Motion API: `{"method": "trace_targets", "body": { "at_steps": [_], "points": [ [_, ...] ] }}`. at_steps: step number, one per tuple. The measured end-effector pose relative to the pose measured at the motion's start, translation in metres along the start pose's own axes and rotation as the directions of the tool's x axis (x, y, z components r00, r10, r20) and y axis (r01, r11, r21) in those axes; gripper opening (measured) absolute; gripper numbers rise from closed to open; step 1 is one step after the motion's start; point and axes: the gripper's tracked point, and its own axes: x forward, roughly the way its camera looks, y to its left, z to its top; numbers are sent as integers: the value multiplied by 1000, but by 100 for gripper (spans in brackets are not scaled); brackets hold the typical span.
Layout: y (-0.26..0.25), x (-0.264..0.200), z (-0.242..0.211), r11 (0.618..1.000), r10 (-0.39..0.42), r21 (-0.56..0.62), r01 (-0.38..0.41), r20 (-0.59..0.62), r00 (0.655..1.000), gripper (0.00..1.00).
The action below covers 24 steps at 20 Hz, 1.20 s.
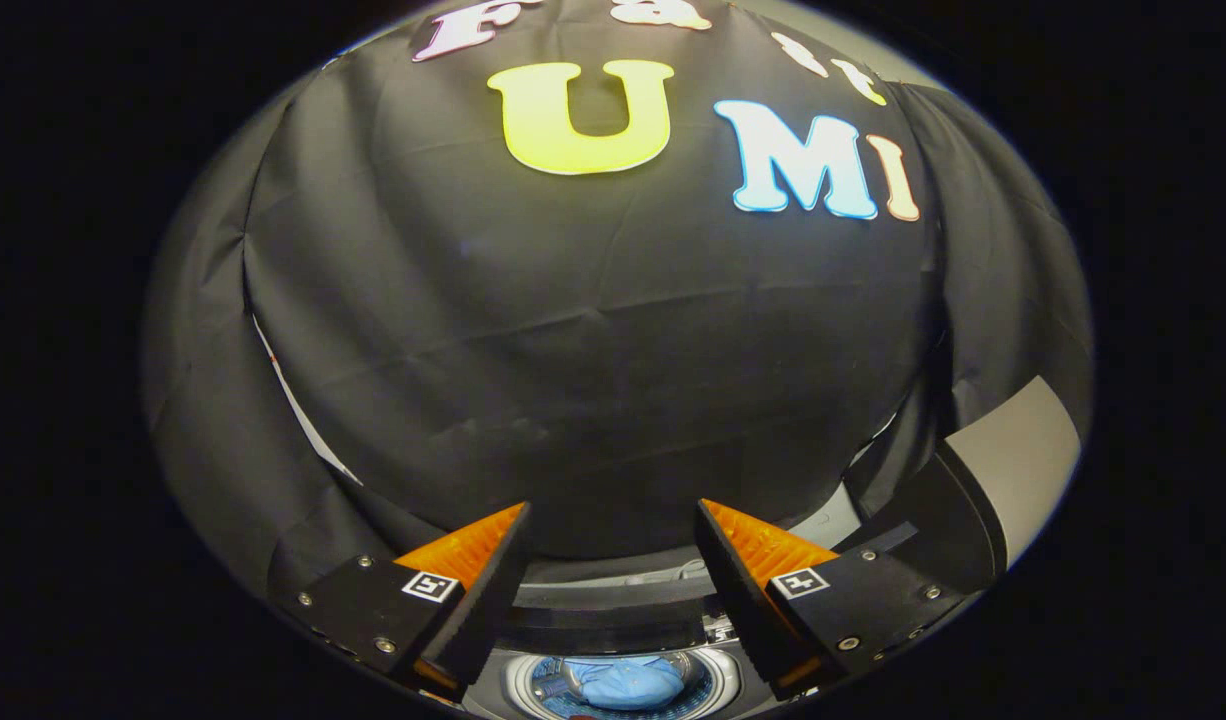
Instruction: Put the clothes into the washing machine and then close the washing machine lid.
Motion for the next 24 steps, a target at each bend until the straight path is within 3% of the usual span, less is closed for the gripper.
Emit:
{"method": "trace_targets", "body": {
  "at_steps": [4,11,16,24],
  "points": [
    [9,-1,-5,996,8,-90,-9,-17,1000,98],
    [7,-17,-8,996,30,-82,-22,108,994,98],
    [7,-34,-10,996,47,-80,-27,255,966,98],
    [6,-46,-16,996,47,-81,-24,292,955,98]
  ]
}}
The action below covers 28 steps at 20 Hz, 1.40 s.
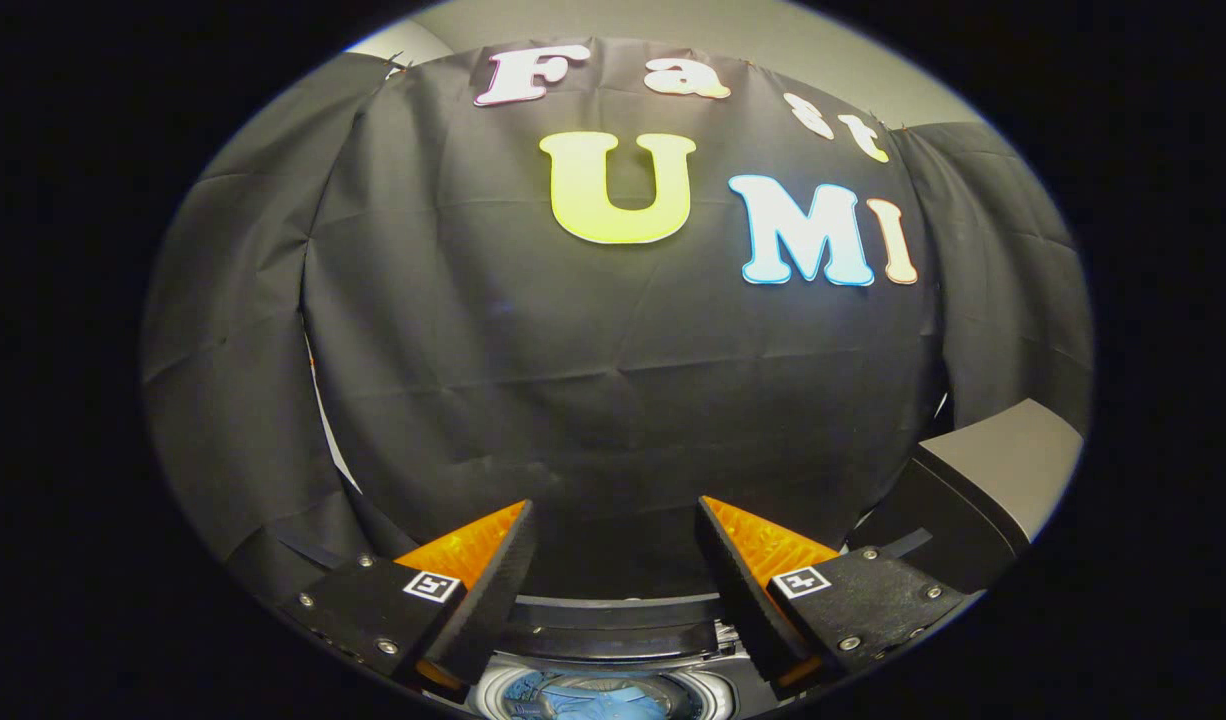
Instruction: Put the clothes into the washing machine and then close the washing machine lid.
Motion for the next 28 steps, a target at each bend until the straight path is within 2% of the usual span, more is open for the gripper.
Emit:
{"method": "trace_targets", "body": {
  "at_steps": [20,23,28],
  "points": [
    [7,-23,-9,1000,-4,-4,5,81,997,97],
    [13,-50,-30,1000,-8,-6,9,88,996,97],
    [17,-84,-30,1000,-5,8,3,157,988,97]
  ]
}}
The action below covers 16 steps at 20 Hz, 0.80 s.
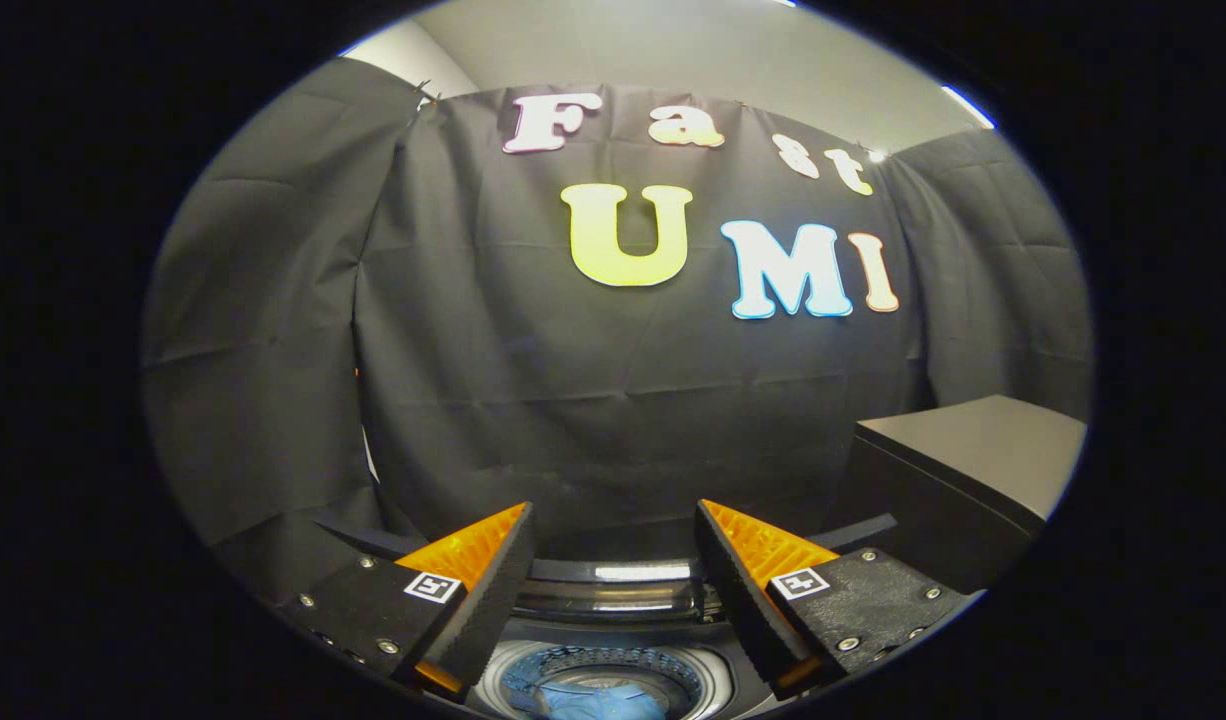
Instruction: Put the clothes into the washing machine and then close the washing machine lid.
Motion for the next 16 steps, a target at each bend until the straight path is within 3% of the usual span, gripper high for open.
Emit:
{"method": "trace_targets", "body": {
  "at_steps": [8,12,16],
  "points": [
    [6,-29,-26,1000,-18,-18,17,-41,999,97],
    [19,-52,-66,999,2,-52,-9,-128,992,96],
    [30,-72,-80,995,31,-91,-43,-130,991,96]
  ]
}}
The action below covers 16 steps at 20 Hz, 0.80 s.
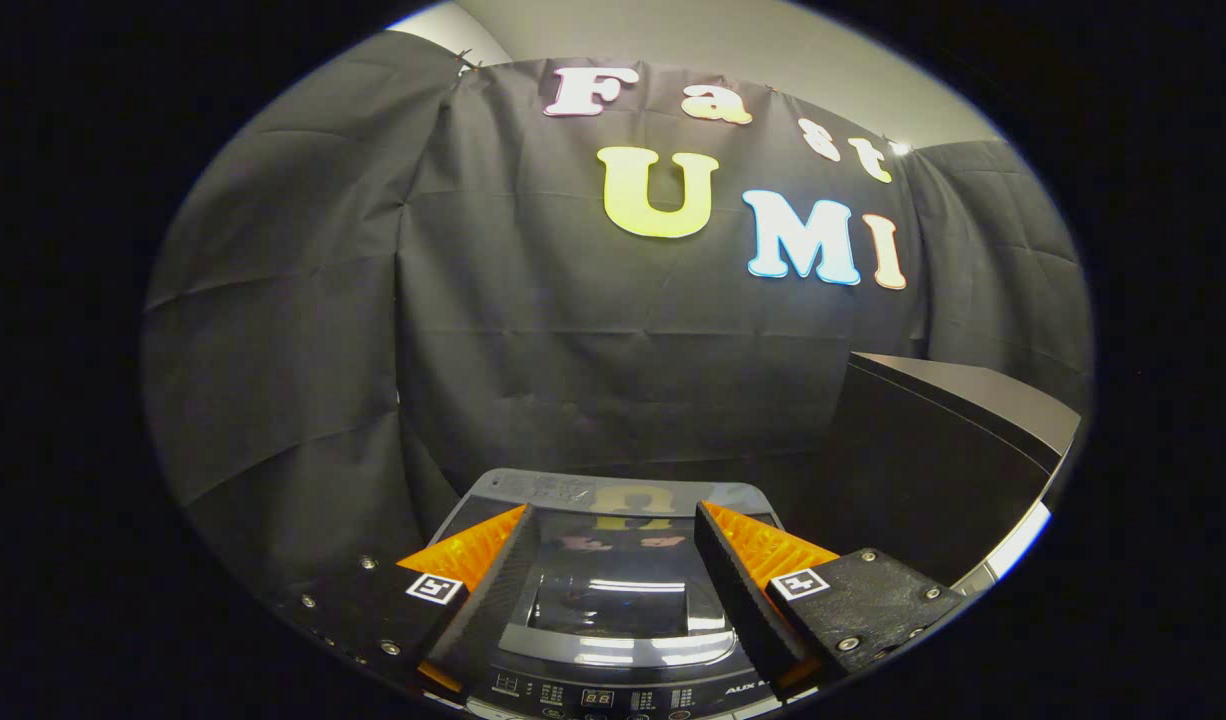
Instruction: Put the clothes into the washing machine and then close the washing machine lid.
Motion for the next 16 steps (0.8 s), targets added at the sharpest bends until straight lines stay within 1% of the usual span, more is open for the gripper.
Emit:
{"method": "trace_targets", "body": {
  "at_steps": [6,8,11,16],
  "points": [
    [6,-25,-1,999,35,14,-35,15,999,97],
    [2,-34,-6,998,47,30,-47,-1,999,97],
    [-9,-59,-6,997,62,40,-62,-3,998,97],
    [-49,-113,10,991,94,87,-97,41,995,97]
  ]
}}
